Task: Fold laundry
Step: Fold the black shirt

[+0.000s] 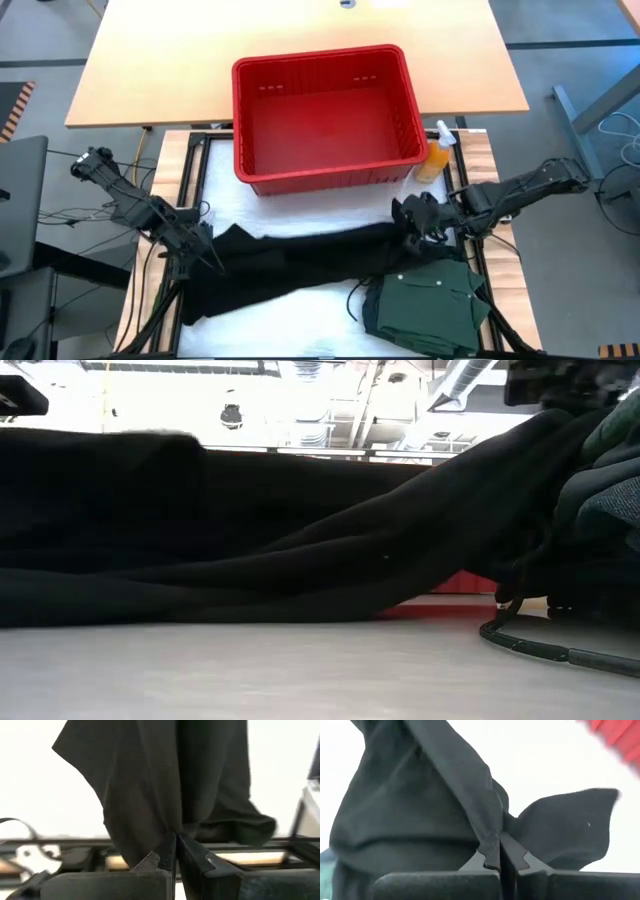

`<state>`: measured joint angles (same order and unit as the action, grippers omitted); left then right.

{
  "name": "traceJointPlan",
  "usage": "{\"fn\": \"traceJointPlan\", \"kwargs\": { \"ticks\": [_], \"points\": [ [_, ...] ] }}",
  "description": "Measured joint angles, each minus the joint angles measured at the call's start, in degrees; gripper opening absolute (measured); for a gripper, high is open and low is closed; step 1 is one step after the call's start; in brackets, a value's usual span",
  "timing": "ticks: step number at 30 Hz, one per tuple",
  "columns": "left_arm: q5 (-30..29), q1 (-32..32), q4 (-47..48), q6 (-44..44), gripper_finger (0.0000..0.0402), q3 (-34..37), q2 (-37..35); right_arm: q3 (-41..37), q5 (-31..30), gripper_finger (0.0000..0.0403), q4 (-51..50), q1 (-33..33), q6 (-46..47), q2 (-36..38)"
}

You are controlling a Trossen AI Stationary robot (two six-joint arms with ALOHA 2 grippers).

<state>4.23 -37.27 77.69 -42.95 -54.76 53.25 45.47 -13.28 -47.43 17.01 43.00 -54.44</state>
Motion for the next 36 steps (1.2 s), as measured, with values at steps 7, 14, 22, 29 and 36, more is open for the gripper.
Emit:
{"fn": "traceJointPlan", "kwargs": {
  "ticks": [7, 14, 22, 29, 36],
  "points": [
    [-2.1, -4.1, -4.4, -2.5, 0.0000, 0.0, 0.0, 0.0, -4.7, 0.0013, -5.1, 5.8, 7.0, -2.9],
    [-7.5, -3.7, -4.8, -0.8, 0.0000, 2.1, 0.2, 0.0, -18.1, 0.0013, -5.3, 2.4, 11.0, -6.5],
    [-22.0, 1.6, -1.7, -1.4, 0.0000, 5.2, 0.2, 0.0, -25.5, 0.0013, -4.8, -8.1, 18.6, -9.7],
    [-29.6, 7.4, 0.0, -1.3, 0.0000, 6.2, 0.2, 0.0, -32.4, 0.0013, -5.1, -12.4, 27.8, -8.6],
    [-25.5, 7.5, 7.8, -2.2, 0.0000, 6.2, 0.1, 0.0, -30.5, 0.0013, -8.7, -12.2, 26.1, -8.4]
  ]
}}
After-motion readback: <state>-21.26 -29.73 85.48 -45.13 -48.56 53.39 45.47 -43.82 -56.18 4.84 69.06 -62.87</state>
